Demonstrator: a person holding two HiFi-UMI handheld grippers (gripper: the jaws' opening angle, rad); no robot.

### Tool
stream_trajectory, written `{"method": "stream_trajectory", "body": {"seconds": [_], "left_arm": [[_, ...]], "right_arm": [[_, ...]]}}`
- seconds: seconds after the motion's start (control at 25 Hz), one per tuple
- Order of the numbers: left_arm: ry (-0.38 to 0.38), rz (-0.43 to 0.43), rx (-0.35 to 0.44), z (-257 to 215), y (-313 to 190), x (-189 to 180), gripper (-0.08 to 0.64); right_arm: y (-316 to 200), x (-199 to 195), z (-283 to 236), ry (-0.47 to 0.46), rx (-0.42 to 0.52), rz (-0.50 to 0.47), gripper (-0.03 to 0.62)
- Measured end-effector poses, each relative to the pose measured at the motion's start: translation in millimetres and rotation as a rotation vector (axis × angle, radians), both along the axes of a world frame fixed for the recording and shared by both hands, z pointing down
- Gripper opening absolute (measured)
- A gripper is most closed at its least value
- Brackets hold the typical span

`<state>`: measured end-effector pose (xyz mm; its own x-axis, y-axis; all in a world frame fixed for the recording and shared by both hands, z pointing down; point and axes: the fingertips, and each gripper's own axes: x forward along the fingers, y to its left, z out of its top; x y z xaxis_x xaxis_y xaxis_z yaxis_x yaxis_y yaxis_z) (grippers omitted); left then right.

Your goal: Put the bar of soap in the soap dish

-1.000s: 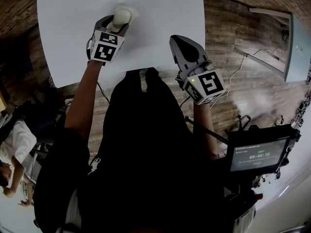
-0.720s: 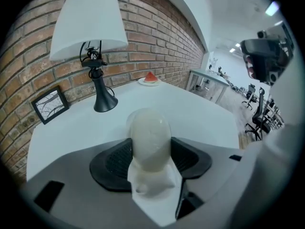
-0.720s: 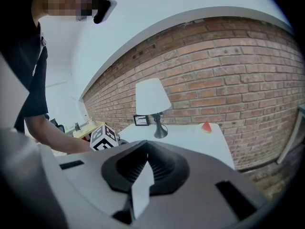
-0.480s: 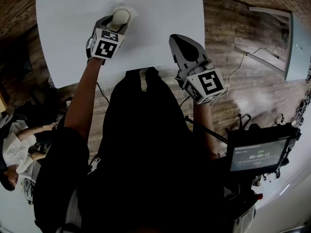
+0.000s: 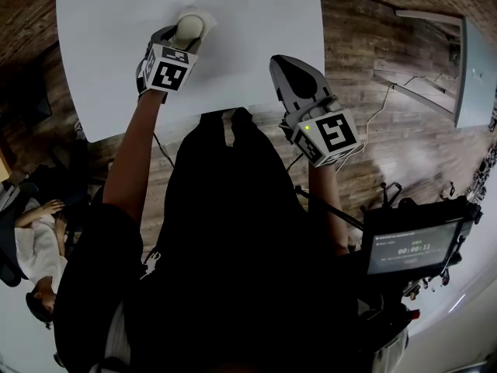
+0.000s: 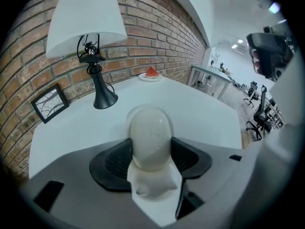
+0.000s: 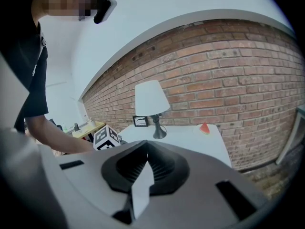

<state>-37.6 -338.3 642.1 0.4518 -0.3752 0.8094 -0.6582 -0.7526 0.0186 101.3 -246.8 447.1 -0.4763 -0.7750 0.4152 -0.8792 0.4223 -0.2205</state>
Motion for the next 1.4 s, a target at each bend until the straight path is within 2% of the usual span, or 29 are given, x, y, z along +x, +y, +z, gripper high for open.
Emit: {"method": "stream_trajectory", "body": {"seconds": [0.24,0.56,0.72,1.08,1.4], "left_arm": [[-0.006,-0.003,-0.017,2.7,-3.8,-2.7,0.258],[-0.015,-0.027,0.011,1.6,-9.4,-4.5,0.279],[-0.017,-0.040,0.036,-4.9,-9.6,-5.0,0.281],[0.041,-0.084,0.135,-46.1,-6.4,-4.1,0.278],[0.092,-0.175,0.235,-85.7,5.7,-14.6,0.109]], "right_arm": [[1.1,0.2,0.9,0.002,0.000,-0.002,0.005],[5.0,7.7,-0.5,0.004,0.013,0.003,0.005],[9.7,12.4,-1.2,0.000,0.020,0.004,0.005],[13.0,7.1,-17.1,-0.017,0.065,-0.036,0.005],[15.4,-2.9,-33.6,-0.024,0.126,-0.101,0.005]]}}
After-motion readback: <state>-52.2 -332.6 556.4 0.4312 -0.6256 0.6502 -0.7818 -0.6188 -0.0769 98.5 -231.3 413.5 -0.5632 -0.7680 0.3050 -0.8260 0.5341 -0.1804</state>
